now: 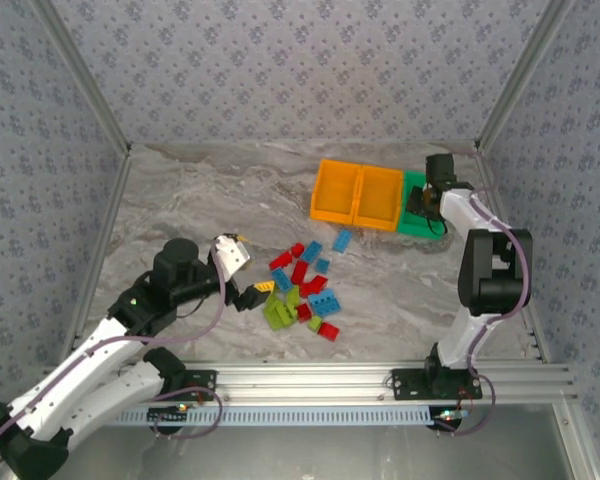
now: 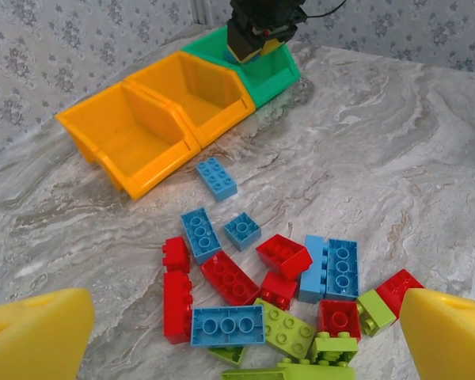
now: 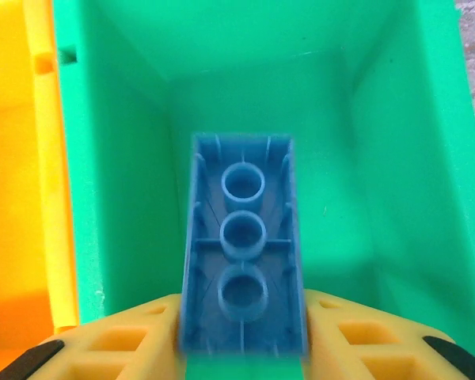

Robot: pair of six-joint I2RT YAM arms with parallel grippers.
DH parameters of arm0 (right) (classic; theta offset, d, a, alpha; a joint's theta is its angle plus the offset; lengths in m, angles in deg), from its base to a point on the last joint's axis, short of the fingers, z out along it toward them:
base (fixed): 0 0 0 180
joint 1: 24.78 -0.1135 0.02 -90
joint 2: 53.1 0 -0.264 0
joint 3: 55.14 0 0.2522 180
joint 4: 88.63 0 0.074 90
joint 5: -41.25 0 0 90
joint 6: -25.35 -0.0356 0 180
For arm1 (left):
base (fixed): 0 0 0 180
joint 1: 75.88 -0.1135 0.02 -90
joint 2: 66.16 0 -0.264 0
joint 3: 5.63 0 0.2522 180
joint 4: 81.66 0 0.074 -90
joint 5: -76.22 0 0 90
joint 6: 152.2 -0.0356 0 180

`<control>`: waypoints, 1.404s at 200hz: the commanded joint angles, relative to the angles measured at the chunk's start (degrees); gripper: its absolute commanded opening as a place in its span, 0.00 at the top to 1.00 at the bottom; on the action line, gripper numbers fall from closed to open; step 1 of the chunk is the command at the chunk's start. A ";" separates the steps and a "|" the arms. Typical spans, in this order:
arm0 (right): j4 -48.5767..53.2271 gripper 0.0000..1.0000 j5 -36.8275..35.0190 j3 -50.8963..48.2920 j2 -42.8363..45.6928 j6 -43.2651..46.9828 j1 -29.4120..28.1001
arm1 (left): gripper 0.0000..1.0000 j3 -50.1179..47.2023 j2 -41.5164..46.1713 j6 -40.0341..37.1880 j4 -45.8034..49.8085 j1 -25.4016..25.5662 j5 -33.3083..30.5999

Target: Sort the legos into containers by color

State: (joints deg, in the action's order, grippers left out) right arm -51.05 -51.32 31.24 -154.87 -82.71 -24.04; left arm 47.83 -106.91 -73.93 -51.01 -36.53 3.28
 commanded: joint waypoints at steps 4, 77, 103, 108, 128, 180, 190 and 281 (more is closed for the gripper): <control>2.50 0.58 -0.02 1.70 4.51 -1.01 0.41 | 0.01 2.22 -0.19 0.77 0.88 -0.46 -0.15; 1.68 0.46 -1.17 -10.96 21.16 -13.53 -12.10 | 0.01 1.70 0.23 -3.96 1.74 -0.51 1.70; -0.11 0.43 -5.67 -13.44 17.10 -24.08 -23.90 | 0.01 1.01 0.29 -7.21 2.25 -0.51 3.42; 0.00 0.43 -5.90 -12.91 15.34 -25.37 -25.06 | 0.01 0.84 0.28 -7.49 2.26 -0.58 3.50; -0.86 0.39 -6.99 -10.68 8.88 -27.49 -28.33 | 0.01 0.31 0.49 -7.96 2.44 -0.51 4.03; 3.58 0.26 -8.75 0.96 -5.65 -25.54 -33.06 | 0.01 -0.09 0.68 -9.26 3.32 -0.51 4.30; 3.35 0.27 -9.52 1.46 -7.00 -25.85 -33.49 | 0.01 -0.15 0.89 -9.28 3.48 -0.44 4.30; 7.12 0.48 -16.76 2.11 -11.44 -27.04 -35.70 | 0.01 -1.08 1.64 -9.63 2.85 -0.42 5.42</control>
State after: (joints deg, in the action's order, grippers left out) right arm -46.86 -64.70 33.78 -166.50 -108.81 -58.88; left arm 47.29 -105.60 -82.56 -48.34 -36.88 6.71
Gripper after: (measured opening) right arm 0.546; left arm 0.992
